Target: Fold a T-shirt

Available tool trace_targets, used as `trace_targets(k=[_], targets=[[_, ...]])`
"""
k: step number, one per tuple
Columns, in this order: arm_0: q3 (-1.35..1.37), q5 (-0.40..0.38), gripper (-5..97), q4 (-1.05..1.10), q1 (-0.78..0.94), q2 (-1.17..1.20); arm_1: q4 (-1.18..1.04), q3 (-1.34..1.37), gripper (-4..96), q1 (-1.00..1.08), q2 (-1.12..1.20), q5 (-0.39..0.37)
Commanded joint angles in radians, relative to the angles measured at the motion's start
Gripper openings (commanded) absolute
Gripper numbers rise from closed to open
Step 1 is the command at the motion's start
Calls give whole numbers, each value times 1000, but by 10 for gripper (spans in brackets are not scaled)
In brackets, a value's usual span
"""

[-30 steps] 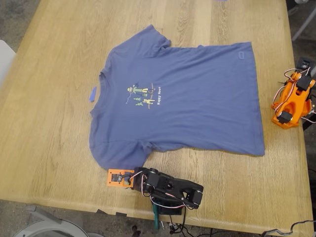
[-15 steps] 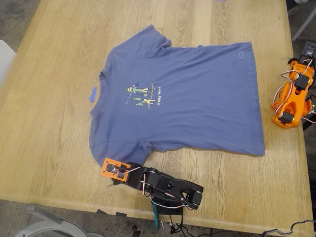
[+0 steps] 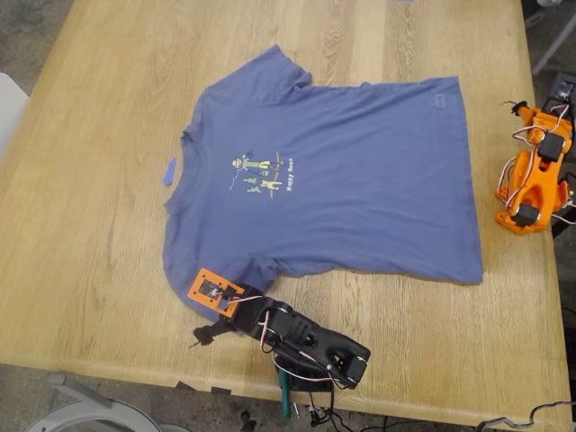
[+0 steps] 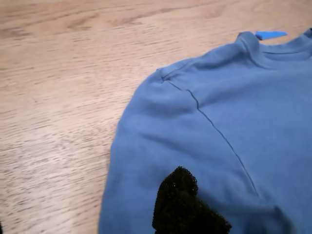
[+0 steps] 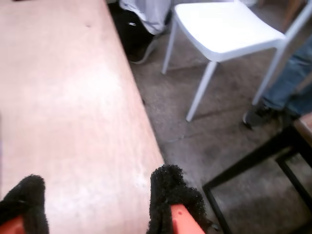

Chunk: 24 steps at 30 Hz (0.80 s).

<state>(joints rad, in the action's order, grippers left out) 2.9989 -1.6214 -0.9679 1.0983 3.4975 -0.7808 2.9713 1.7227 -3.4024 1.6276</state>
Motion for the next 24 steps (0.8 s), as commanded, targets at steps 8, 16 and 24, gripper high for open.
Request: trace_targets(k=[8,16,24], targets=[[-222,61,557,-55,-75,83,-147,-310,383,-227,-3,15],[-597,91,555,-83,-163,-324,-560,-683,384,-546,84,43],[-1114,94,556,-322,-379,-735,-885,-1261,372,-851,485,64]])
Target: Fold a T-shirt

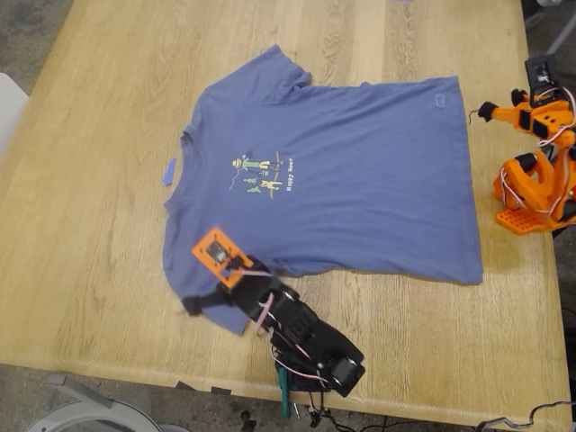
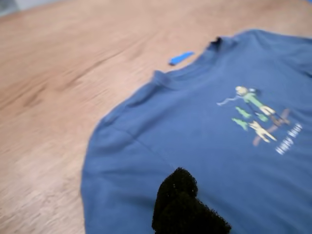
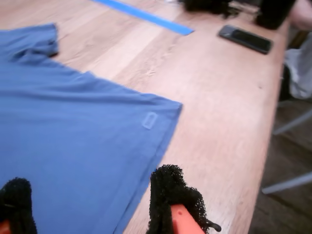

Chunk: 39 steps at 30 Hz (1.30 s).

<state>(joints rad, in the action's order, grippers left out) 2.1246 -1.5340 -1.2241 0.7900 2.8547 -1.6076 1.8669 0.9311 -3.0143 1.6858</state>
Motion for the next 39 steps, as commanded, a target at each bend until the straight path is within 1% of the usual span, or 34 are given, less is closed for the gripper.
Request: trace_targets(k=[1,6,10,14,16,22,27,31,33,35,37,39], targets=[[-276,9,557,-92,-100,-121,-83,-215,369,-91,138,6],[-368,26,558,-144,-178,-222,-86,-328,358,-229,261,20],[-407,46,558,-144,-199,-310,-86,-321,348,-380,314,23],[-456,37,555,-138,-219,-414,-86,-304,332,-563,379,15],[-489,25,553,-129,-229,-469,-84,-301,327,-647,422,6],[-606,32,546,-127,-259,-618,-83,-304,327,-870,545,-21],[-617,32,546,-60,-285,-689,-60,-276,324,-1034,630,-80],[-583,48,546,43,-270,-744,98,-229,312,-1078,706,-83],[-566,57,545,138,-259,-787,186,-230,312,-1085,761,-81],[-541,74,539,258,-241,-841,267,-233,310,-1085,816,-80],[-494,72,537,416,-222,-891,347,-238,308,-1081,871,-89],[-454,66,535,511,-212,-934,422,-239,305,-1072,927,-91]])
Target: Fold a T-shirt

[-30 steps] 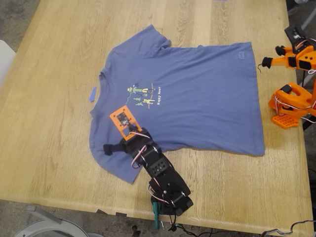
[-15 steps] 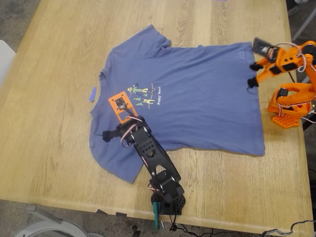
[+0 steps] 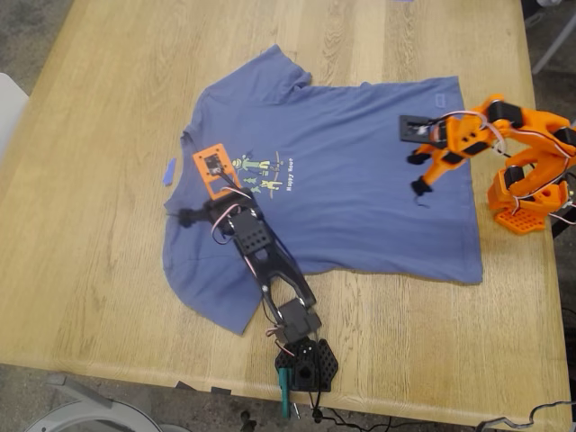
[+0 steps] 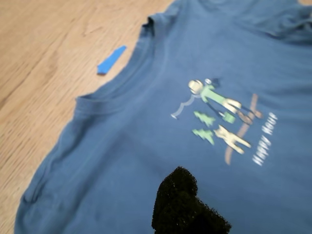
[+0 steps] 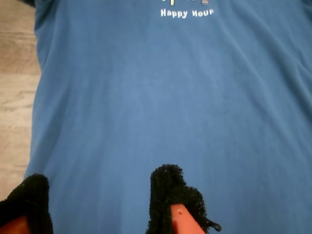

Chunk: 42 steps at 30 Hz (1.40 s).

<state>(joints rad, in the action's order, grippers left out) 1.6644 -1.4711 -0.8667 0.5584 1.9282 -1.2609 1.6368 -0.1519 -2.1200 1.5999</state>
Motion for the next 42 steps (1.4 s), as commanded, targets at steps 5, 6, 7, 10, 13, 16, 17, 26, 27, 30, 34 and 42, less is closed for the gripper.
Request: trace_targets(k=[5,6,7,10,13,16,17,26,27,30,34,42], targets=[[64,5,536,273,44,-97,183,-9,299,23,135,-12],[66,8,536,290,51,-115,199,-3,298,25,146,-12],[66,8,536,314,55,-137,212,3,297,26,155,-15],[67,11,534,402,77,-202,252,15,293,37,189,-18],[66,21,533,477,97,-268,298,18,290,44,230,-21],[60,34,532,580,114,-348,370,15,287,60,284,-9],[54,38,532,592,121,-373,393,11,286,63,304,-9],[-60,66,526,666,81,-529,492,-29,269,66,413,-23],[-64,69,526,666,71,-535,495,-29,269,66,416,-25],[-81,77,525,666,51,-566,505,-21,269,66,423,-25],[-110,97,522,667,46,-612,518,-23,268,67,437,-25],[-161,109,521,667,57,-715,517,-80,268,78,482,-26]])
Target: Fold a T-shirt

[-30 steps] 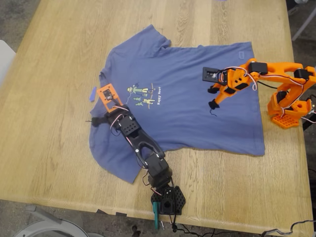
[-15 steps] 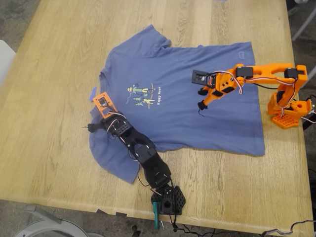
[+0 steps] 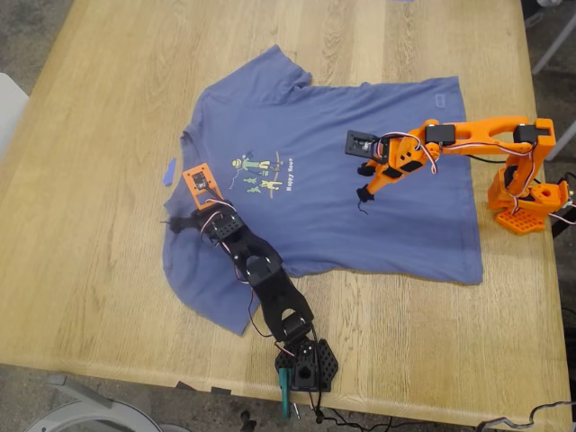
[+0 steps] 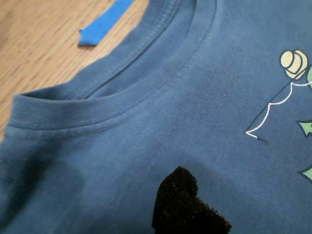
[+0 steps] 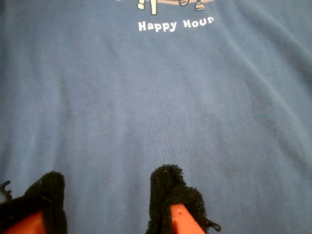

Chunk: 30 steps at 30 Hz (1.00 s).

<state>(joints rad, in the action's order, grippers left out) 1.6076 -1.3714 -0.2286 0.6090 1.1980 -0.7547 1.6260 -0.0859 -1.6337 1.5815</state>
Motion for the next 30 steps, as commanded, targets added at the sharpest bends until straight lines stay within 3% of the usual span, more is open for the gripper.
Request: trace_targets(k=[1,18,30], targets=[[-118,11,520,29,9,-6,12,-80,268,14,5,-8],[-474,-5,508,-2,60,-334,272,-147,273,-28,258,-57],[-454,-18,316,-67,61,-368,310,-370,276,-49,479,-69]])
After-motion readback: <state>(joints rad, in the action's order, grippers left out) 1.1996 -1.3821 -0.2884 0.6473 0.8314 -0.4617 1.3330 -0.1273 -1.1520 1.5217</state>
